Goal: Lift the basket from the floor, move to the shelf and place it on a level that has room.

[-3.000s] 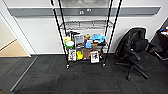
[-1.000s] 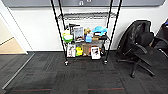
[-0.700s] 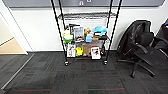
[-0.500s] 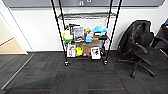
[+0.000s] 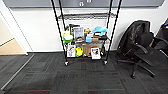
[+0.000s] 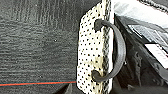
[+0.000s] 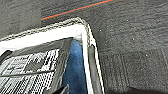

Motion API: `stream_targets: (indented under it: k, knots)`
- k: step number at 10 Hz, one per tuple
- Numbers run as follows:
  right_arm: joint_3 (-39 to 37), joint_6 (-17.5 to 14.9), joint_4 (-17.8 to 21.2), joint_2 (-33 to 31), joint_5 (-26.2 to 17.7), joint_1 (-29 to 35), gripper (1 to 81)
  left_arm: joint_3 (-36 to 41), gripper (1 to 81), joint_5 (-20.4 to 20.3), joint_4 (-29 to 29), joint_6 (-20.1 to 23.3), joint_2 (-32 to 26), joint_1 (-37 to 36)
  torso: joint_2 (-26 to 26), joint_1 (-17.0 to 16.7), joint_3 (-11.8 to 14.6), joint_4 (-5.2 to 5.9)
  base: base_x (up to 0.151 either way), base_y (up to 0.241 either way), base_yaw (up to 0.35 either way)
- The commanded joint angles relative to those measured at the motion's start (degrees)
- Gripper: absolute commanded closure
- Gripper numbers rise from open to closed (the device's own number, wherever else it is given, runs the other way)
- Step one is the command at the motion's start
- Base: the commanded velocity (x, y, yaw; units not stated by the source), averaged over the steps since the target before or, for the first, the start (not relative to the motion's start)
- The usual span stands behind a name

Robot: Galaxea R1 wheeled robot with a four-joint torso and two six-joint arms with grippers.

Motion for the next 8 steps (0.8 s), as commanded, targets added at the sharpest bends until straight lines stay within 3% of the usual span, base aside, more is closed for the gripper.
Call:
stream_targets:
  k: [1, 6, 7, 8]
  knots:
    - [-0.1, 0.1, 0.3, -1.1, -2.7, 5.9, 1.0, 0.7, 1.0, 3.0, -0.7, 0.2, 0.5, -6.5, 0.1, -0.1, 0.0, 0.00, 0.000, 0.000, 0.000]
    - [-0.3, 0.2, 0.7, -1.0, -2.7, 5.9, 1.0, 0.4, 1.0, 2.3, -0.3, 0.2, 3.7, -7.9, -1.2, 0.7, 0.0, 0.00, 0.000, 0.000, 0.000]
    - [-0.2, 0.1, 0.7, -1.0, -2.7, 5.9, 1.0, 0.4, 1.0, 1.9, -0.2, 0.2, 3.8, -8.0, -7.0, 4.4, 0.0, 0.00, 0.000, 0.000, 0.000]
    - [-0.1, 0.1, 0.7, -0.9, -2.7, 5.7, 1.0, 0.4, 1.0, 1.9, -0.2, 0.2, 3.9, -8.0, -7.1, 4.5, 0.0, 0.00, 0.000, 0.000, 0.000]
